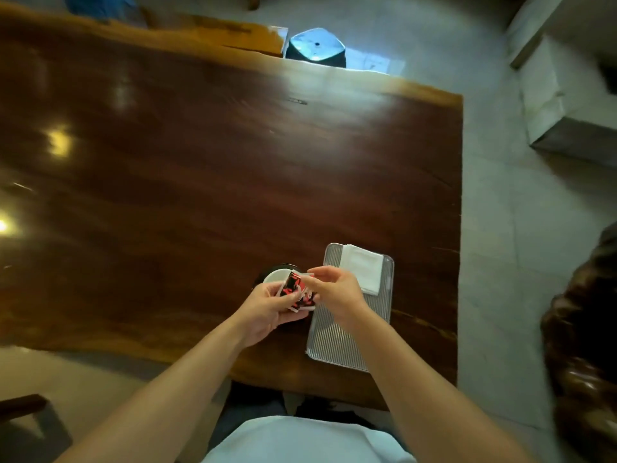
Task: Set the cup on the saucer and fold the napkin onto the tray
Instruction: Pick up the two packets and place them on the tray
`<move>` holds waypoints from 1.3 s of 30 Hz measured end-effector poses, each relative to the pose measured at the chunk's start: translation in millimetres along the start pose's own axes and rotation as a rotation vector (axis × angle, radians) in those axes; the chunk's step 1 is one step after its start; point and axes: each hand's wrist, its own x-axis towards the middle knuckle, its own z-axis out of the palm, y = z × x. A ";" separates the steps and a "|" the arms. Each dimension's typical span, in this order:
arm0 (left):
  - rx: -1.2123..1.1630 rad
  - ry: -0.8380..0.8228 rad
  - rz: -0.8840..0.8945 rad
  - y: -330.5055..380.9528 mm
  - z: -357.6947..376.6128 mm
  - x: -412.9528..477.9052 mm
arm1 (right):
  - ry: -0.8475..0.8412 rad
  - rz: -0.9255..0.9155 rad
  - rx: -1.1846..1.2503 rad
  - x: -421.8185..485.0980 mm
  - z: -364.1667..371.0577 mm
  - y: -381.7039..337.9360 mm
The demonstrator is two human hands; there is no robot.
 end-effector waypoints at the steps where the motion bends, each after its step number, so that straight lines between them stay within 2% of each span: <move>1: 0.003 0.011 -0.015 -5.8 -3.0 0.3 | -0.018 0.036 0.066 1.0 -0.6 5.7; 3: 0.115 -0.048 0.039 -34.5 70.5 -9.9 | 0.028 -0.011 0.194 -48.9 -68.6 25.2; 8: 0.219 0.042 0.048 -61.9 78.9 -0.1 | -0.118 0.092 0.225 -60.9 -75.2 40.2; 14: 0.405 0.168 0.103 -93.1 112.3 9.7 | -0.064 0.159 0.469 -72.9 -99.7 64.6; 17: 0.458 0.205 0.115 -99.5 117.9 11.3 | -0.127 0.191 0.450 -76.9 -106.6 73.7; 20: 0.488 0.161 0.105 -100.1 121.5 10.6 | -0.069 0.203 0.413 -76.4 -112.5 80.9; 24: 0.582 0.253 0.135 -101.4 126.3 13.6 | -0.004 0.209 0.479 -76.5 -120.7 87.0; 28: 0.424 0.324 0.059 -99.8 129.1 17.4 | 0.052 0.182 0.514 -82.2 -135.4 87.4; 31: 0.302 0.243 0.018 -98.7 136.6 14.8 | 0.020 0.169 0.494 -83.1 -144.7 85.3; 33: 0.303 0.242 0.040 -102.8 140.1 17.5 | 0.002 0.172 0.538 -82.4 -145.7 83.8; 35: 0.321 0.261 0.063 -105.9 141.3 21.3 | 0.055 0.165 0.514 -78.6 -144.1 85.0; 39: 0.274 0.242 0.001 -107.1 140.2 24.4 | 0.117 0.199 0.462 -73.8 -140.2 95.5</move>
